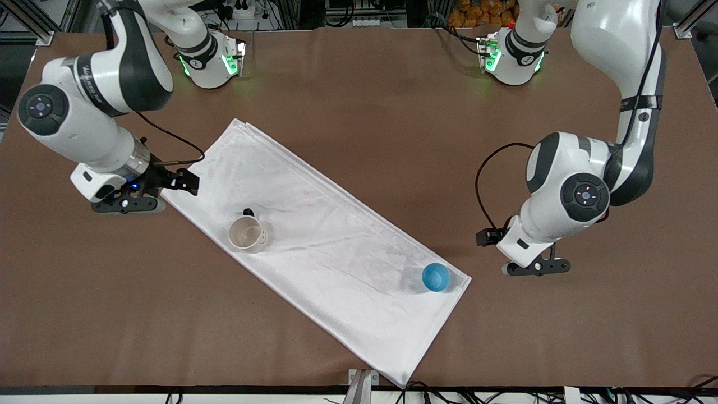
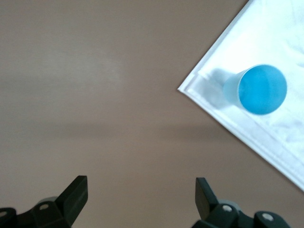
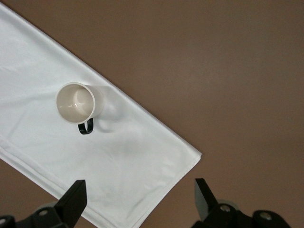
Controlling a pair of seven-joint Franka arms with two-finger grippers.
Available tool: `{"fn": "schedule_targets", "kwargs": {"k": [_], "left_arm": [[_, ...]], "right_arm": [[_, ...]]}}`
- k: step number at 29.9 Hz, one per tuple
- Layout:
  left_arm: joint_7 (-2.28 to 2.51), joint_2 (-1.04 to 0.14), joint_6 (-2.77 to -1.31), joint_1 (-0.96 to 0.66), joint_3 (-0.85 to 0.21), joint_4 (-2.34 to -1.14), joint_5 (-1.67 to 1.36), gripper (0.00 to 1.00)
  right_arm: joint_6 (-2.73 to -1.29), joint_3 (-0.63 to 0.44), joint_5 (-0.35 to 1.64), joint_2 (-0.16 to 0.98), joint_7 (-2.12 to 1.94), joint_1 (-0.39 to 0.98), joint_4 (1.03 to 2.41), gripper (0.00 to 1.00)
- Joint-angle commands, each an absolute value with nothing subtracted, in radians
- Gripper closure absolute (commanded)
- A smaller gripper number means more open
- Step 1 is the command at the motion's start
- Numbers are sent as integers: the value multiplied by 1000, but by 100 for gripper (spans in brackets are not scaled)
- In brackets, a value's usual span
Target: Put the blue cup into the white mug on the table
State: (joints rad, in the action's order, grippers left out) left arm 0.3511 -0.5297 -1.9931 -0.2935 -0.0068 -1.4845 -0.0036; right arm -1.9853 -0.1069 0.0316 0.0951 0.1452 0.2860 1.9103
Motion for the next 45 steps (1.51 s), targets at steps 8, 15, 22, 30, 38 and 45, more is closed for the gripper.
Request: {"fn": "schedule_targets", "kwargs": {"k": [8, 15, 22, 30, 38, 45], "left_arm": [[445, -643, -2115, -339, -3, -1445, 11, 0], [491, -670, -2174, -353, -2, -1442, 11, 0], [505, -690, -2226, -360, -3, -1442, 8, 0], [537, -722, -2296, -365, -3, -1442, 8, 0], [583, -759, -2376, -382, -3, -1440, 8, 0], [609, -792, -2428, -402, 0, -1440, 9, 0]], "right_arm": [[-2167, -114, 44, 204, 181, 354, 1945, 0], [-2290, -114, 44, 264, 199, 383, 1987, 0], [-2301, -114, 44, 295, 221, 426, 1991, 0], [-2347, -114, 43, 295, 221, 457, 2054, 0], [-2445, -114, 43, 299, 221, 462, 2135, 0], [-2476, -114, 43, 327, 221, 462, 2141, 0]]}}
